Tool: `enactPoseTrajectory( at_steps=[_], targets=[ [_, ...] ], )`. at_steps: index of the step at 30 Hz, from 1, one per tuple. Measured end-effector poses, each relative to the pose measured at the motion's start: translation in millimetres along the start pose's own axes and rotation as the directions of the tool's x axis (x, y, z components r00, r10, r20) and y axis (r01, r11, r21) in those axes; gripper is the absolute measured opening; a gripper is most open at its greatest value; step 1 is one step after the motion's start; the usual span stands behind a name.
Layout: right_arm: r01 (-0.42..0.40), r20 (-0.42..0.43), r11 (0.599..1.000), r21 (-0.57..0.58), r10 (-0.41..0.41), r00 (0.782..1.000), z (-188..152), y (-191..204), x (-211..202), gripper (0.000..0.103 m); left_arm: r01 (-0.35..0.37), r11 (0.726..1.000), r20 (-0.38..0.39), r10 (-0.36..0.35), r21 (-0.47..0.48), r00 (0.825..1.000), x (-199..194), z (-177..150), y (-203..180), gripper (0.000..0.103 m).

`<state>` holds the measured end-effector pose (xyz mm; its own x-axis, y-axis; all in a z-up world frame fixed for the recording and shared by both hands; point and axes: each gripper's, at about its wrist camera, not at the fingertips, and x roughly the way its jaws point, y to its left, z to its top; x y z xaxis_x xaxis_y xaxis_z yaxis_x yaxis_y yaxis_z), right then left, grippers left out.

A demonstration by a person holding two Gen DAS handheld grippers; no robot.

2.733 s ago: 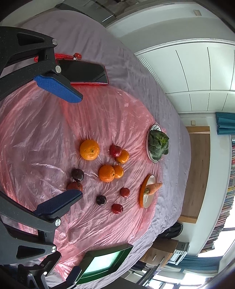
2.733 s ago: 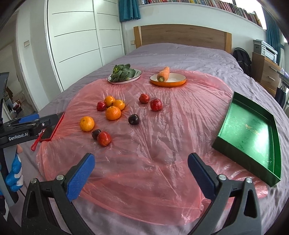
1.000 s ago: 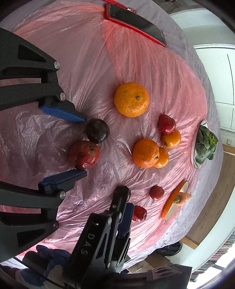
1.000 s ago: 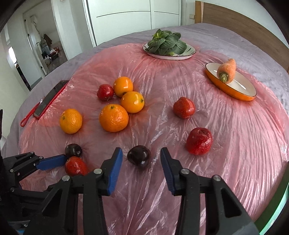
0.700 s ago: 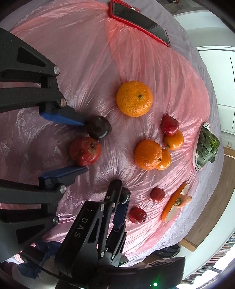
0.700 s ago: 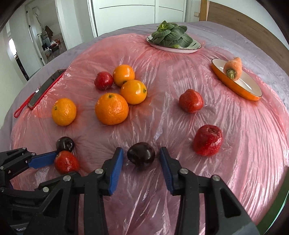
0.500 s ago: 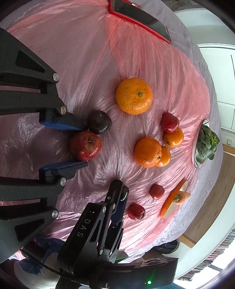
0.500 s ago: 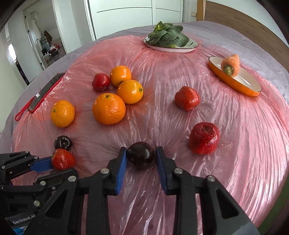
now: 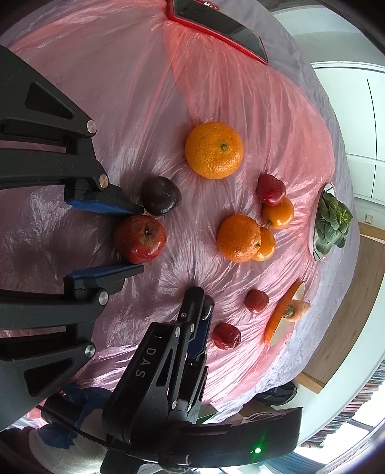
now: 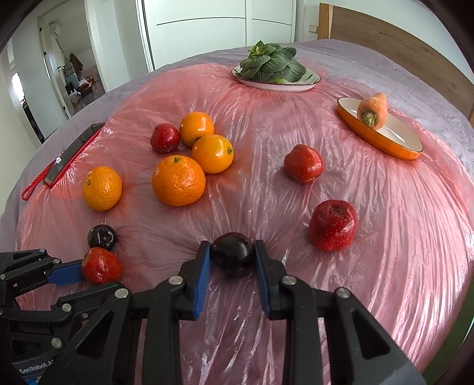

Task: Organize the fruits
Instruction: 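Close the right tool on the dark plum while the left tool grasps the red apple, then carry the plum in the right tool while the left tool carries the apple to the green tray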

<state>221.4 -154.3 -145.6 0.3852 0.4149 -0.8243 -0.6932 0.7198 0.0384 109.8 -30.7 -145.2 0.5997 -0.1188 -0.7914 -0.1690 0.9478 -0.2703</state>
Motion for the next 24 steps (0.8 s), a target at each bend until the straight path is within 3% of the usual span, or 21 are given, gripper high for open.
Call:
enactPoseTrajectory(
  at_steps=[9, 24],
  targets=[
    [0.004, 0.023, 0.999, 0.035, -0.005, 1.000, 3, 1, -18, 0.048, 0.010, 0.999, 0.030, -0.011, 0.035, 0.999, -11, -1, -6, 0.026],
    [0.029, 0.034, 0.993, 0.113, -0.033, 0.999, -23, 6, -62, 0.048, 0.017, 0.995, 0.071, -0.023, 0.095, 0.997, -32, -5, -22, 0.026]
  ],
)
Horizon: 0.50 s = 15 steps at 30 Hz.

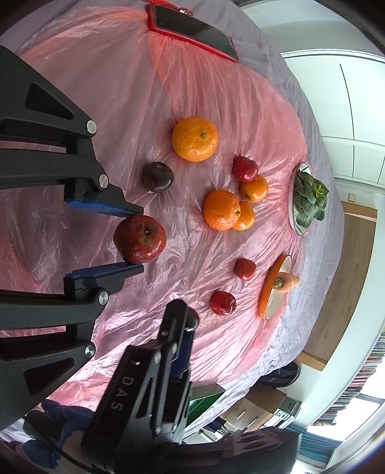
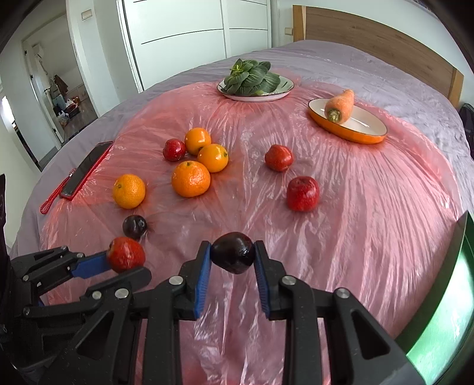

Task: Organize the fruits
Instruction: 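Carry the plum in the right tool while the left tool carries the apple to the green tray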

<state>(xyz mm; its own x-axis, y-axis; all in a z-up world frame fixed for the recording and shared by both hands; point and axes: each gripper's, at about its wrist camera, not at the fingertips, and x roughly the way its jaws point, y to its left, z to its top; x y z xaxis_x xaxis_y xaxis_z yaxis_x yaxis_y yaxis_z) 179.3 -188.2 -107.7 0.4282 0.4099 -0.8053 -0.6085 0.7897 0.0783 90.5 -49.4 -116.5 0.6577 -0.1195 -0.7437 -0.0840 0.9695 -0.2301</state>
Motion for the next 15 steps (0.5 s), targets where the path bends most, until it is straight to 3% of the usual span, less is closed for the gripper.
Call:
enactPoseTrajectory(
  at_steps=[15],
  targets=[
    [0.029, 0.017, 0.992, 0.122, -0.031, 0.999, -48, -8, -49, 0.048, -0.037, 0.997, 0.043, 0.034, 0.069, 0.999, -29, -1, -14, 0.026]
  ],
)
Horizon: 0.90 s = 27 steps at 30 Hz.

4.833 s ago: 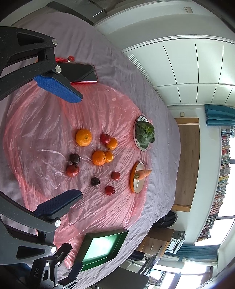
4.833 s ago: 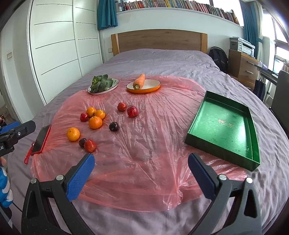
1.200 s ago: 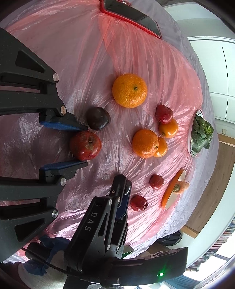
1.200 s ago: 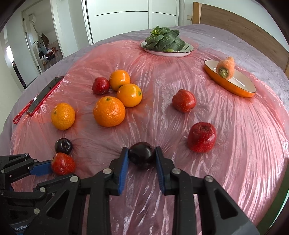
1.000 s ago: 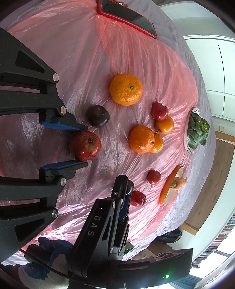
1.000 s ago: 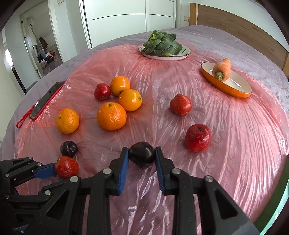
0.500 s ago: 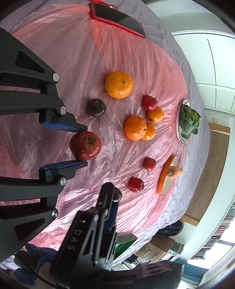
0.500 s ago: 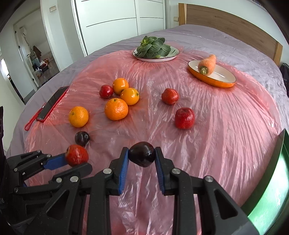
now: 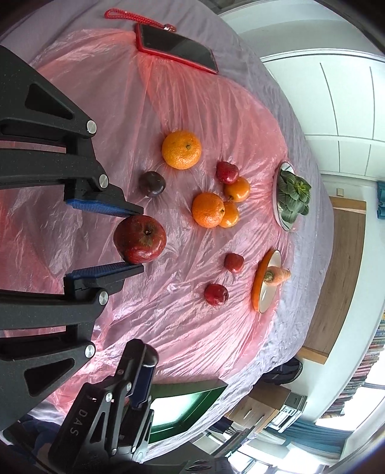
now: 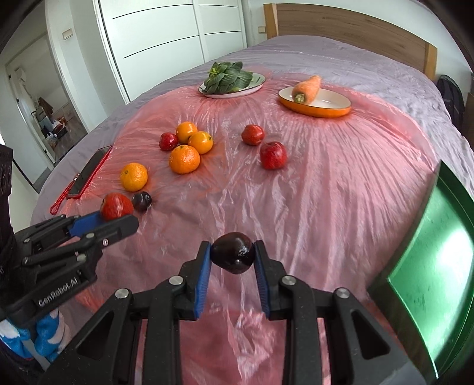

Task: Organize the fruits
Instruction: 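Carry the plum in the right tool while the left tool carries the apple to the green tray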

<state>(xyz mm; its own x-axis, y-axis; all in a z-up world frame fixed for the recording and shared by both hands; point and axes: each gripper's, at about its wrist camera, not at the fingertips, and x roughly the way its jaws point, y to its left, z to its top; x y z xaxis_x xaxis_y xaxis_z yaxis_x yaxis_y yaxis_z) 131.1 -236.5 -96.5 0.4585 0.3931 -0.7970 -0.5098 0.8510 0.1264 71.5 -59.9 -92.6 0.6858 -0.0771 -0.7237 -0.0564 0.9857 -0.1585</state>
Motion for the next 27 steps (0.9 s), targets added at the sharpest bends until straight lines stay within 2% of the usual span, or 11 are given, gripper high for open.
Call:
enactPoseTrajectory(
  at_steps=[7, 14, 20, 27],
  targets=[
    [0.017, 0.005, 0.999, 0.050, -0.018, 1.000, -26, -15, -27, 0.048, 0.017, 0.998, -0.004, -0.017, 0.057, 1.000, -13, -4, -21, 0.026],
    [0.062, 0.015, 0.992, 0.113, -0.064, 0.998, -54, -43, -61, 0.048, 0.089, 0.986, -0.018, -0.088, 0.139, 0.996, -27, -9, -64, 0.026],
    [0.128, 0.045, 0.975, 0.180, -0.138, 0.989, -72, -78, -94, 0.048, 0.175, 0.959, -0.043, -0.169, 0.222, 0.985, -34, -8, -117, 0.026],
    [0.206, 0.081, 0.944, 0.259, -0.234, 0.969, -77, -135, -119, 0.048, 0.267, 0.913, -0.051, -0.265, 0.309, 0.963, -24, 16, -183, 0.026]
  ],
)
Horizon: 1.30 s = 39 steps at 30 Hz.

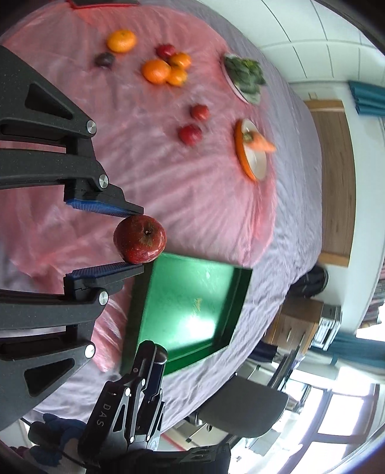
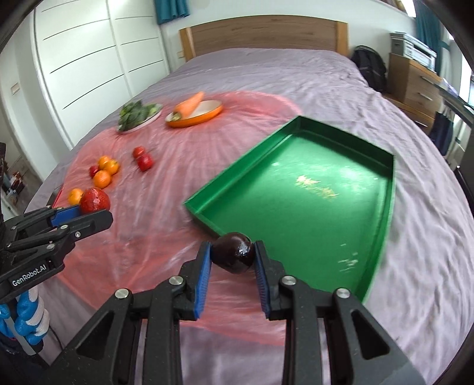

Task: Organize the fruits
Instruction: 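Carry the plum in the right tool while the left tool carries the apple to the green tray, then open the right tool to drop the plum in the tray while the left tool releases the apple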

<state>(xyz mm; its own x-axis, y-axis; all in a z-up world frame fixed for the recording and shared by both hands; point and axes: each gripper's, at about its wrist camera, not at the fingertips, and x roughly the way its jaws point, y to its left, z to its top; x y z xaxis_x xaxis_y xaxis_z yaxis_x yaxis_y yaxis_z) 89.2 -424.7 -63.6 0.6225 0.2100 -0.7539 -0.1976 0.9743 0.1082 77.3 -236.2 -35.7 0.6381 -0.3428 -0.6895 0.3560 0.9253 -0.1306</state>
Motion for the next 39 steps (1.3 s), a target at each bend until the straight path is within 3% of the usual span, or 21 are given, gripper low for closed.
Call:
enactPoseTrajectory(
  at_steps=[10, 20, 26, 39],
  targets=[
    [0.071, 0.025, 0.997, 0.030, -0.071, 0.997, 28, -65, 32, 0.048, 0.039, 0.994, -0.010, -0.038, 0.103, 0.999, 68, 48, -43, 0.026],
    [0.109, 0.013, 0.994, 0.026, -0.109, 0.994, 38, -97, 61, 0.048, 0.188, 0.982, -0.043, -0.187, 0.025, 0.981, 92, 50, -31, 0.026],
    [0.110, 0.010, 0.993, 0.033, -0.110, 0.994, 41, -106, 69, 0.048, 0.194, 0.980, -0.053, -0.192, 0.045, 0.980, 95, 47, -36, 0.026],
    [0.127, -0.060, 0.992, 0.026, -0.125, 0.990, 34, -116, 89, 0.049, 0.119, 0.985, -0.130, -0.103, 0.124, 0.986, 119, 36, -53, 0.026]
  ],
)
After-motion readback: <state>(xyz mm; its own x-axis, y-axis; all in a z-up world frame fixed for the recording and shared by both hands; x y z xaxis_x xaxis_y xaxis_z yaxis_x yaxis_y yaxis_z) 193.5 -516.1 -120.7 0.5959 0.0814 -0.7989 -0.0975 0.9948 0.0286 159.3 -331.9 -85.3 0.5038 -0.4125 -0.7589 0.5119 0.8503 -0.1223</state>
